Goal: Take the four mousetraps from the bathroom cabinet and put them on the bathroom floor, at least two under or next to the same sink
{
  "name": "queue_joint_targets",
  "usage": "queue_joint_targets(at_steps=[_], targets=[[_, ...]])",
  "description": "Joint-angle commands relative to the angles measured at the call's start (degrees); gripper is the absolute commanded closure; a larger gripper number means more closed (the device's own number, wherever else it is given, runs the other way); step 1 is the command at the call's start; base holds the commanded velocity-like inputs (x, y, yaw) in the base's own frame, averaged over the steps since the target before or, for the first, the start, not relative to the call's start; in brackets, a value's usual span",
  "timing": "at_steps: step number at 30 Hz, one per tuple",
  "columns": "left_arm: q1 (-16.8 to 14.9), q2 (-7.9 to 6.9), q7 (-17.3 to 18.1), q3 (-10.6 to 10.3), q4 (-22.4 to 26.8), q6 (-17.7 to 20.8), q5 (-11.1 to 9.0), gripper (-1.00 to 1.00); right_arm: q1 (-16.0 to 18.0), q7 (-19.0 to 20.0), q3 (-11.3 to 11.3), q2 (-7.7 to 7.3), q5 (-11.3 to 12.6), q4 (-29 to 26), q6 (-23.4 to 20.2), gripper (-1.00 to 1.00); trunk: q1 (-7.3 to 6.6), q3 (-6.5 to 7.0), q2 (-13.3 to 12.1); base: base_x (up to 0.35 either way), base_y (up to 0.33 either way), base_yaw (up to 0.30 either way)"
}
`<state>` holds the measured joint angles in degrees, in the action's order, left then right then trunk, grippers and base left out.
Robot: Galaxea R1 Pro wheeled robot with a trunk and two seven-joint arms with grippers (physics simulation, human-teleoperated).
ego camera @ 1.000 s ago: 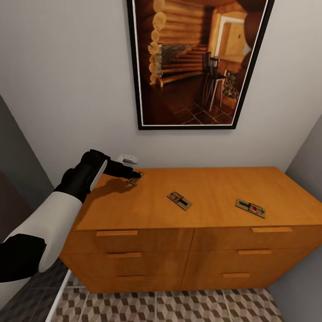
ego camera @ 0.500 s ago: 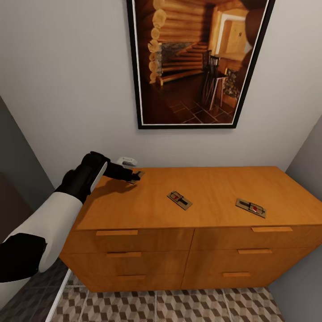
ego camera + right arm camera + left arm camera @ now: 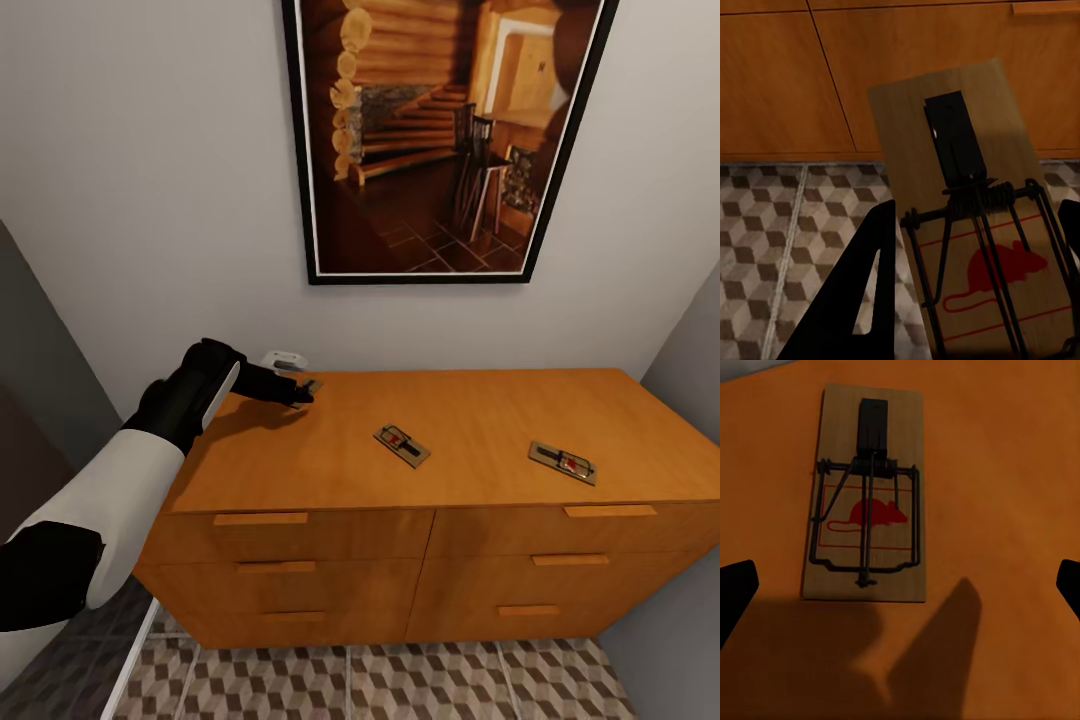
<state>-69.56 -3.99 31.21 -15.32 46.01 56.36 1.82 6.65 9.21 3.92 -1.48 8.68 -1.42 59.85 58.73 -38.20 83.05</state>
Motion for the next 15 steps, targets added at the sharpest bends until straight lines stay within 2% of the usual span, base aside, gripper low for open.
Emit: queue_joint_targets(at_steps=[1, 10, 15], targets=[[0.0, -0.05, 0.3, -0.2, 0.1, 0.2, 0.2, -1.0, 0.0, 0.5, 0.4, -0.01, 0.7, 0.0, 0.1, 1.0, 0.0, -0.06, 0.0, 0.0, 0.0, 0.0], [0.0, -0.09, 0.3, -0.2, 0.3, 0.2, 0.2, -1.0, 0.0, 0.5, 0.4, 0.06, 0.7, 0.1, 0.1, 1.0, 0.0, -0.07, 0.0, 0.002, 0.0, 0.0], [0.0, -0.08, 0.2, -0.2, 0.3, 0.2, 0.2, -1.0, 0.0, 0.5, 0.4, 0.07, 0.7, 0.1, 0.1, 1.0, 0.0, -0.07, 0.0, 0.12, 0.0, 0.0]])
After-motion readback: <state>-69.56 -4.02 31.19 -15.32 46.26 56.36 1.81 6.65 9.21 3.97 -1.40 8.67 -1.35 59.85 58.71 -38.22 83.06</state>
